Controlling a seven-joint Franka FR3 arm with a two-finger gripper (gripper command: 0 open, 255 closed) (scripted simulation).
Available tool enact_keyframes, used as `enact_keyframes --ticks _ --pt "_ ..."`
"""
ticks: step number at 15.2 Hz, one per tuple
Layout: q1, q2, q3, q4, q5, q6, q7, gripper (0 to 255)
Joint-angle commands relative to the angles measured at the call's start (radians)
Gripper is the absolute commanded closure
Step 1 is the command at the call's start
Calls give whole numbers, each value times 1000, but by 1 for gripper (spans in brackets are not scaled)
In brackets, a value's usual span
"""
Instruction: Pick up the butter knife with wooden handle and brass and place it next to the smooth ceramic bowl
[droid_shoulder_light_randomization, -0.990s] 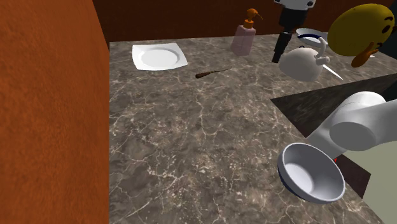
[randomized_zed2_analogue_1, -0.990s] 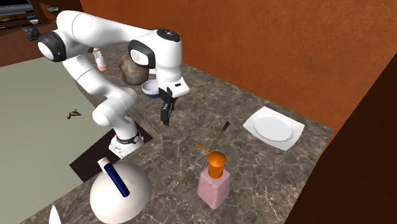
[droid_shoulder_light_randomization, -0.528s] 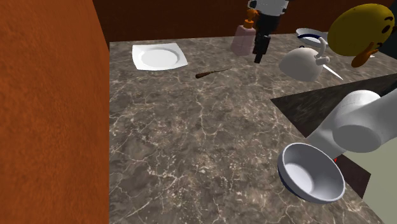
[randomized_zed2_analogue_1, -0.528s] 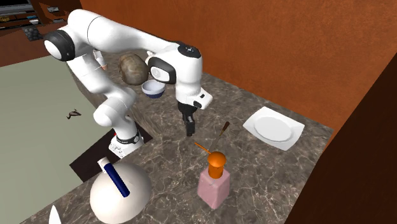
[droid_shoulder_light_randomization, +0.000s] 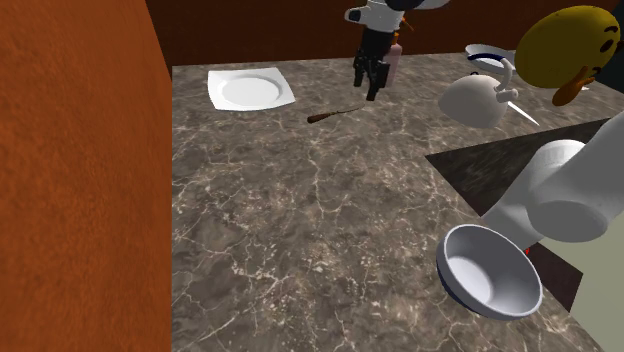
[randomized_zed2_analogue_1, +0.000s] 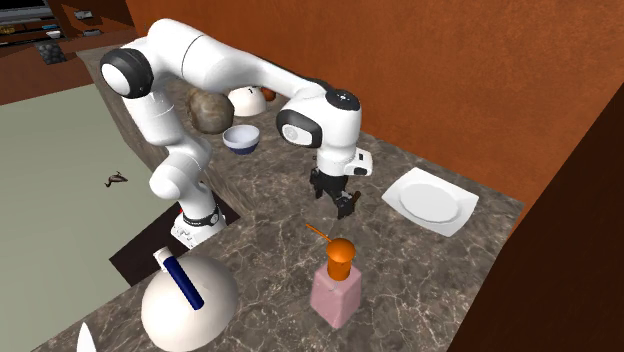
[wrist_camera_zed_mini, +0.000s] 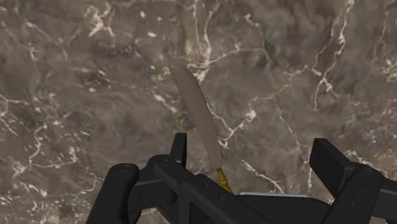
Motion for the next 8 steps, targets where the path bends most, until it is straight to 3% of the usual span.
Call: enact_keyframes --ticks 1,3,8 --pt "21 72 -1 57 30 18 -109 0" --pt "38 131 6 104 58 29 -203 0" --pt "39 148 11 55 65 95 -208 0"
